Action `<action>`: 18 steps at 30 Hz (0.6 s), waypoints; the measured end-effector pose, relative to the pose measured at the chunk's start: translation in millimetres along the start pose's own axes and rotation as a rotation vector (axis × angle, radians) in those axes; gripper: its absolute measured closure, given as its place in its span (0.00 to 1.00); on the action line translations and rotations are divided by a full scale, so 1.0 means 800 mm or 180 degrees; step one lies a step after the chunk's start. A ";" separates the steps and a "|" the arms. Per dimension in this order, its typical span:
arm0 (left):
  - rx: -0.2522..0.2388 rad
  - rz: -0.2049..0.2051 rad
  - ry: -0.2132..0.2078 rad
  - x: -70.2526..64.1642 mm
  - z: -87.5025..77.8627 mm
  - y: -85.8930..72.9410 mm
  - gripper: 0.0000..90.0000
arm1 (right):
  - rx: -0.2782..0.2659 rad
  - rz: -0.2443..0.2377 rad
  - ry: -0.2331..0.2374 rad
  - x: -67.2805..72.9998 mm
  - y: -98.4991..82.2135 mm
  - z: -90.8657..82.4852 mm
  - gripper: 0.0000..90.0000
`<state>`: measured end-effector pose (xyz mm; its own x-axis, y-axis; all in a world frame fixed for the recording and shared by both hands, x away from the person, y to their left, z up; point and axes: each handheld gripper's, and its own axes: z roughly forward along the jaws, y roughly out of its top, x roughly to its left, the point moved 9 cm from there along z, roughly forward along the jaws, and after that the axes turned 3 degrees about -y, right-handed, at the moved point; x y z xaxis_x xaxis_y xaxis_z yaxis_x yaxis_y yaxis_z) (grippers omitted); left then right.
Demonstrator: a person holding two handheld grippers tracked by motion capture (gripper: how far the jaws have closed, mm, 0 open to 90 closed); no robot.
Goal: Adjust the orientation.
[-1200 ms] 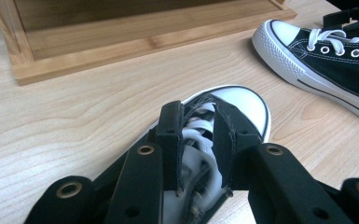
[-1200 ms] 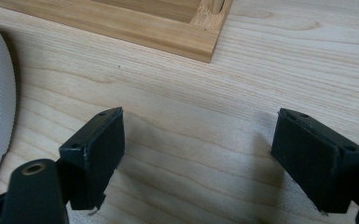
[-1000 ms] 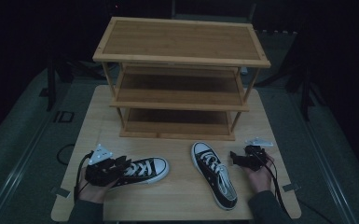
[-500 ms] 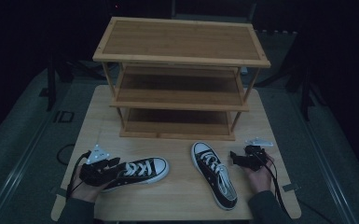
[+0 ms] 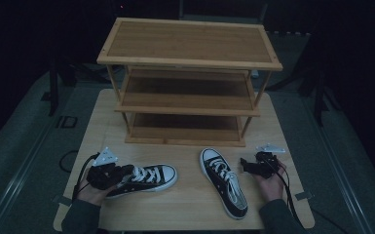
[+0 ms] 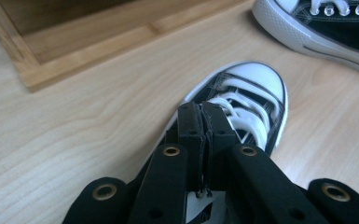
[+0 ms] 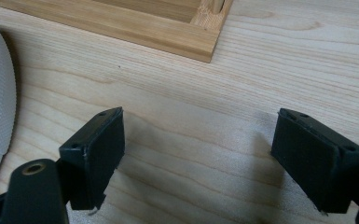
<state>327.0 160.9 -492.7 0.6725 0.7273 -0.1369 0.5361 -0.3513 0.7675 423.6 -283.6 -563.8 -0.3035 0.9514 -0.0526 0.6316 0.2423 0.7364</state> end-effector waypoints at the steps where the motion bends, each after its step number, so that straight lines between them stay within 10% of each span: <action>1: -0.0092 -0.0059 -0.0083 -0.002 0.002 0.007 0.98 | 0.0001 0.0002 0.0000 0.000 0.000 0.000 0.19; 10: -0.0391 -0.0292 -0.0332 -0.013 0.027 0.039 0.99 | 0.0001 0.0001 0.0001 0.000 0.000 0.000 0.19; 11: -0.0481 -0.0483 -0.0359 -0.010 0.038 0.045 0.99 | 0.0000 0.0000 0.0000 0.000 0.000 0.000 0.19; 18: -0.0532 -0.0772 -0.0242 -0.003 0.056 0.037 0.99 | 0.0000 0.0000 0.0000 0.000 0.000 0.000 0.19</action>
<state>363.8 122.3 -497.6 0.5747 0.7297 -0.3705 0.5987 -0.0662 0.7983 423.6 -283.7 -563.8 -0.3036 0.9514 -0.0525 0.6315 0.2422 0.7365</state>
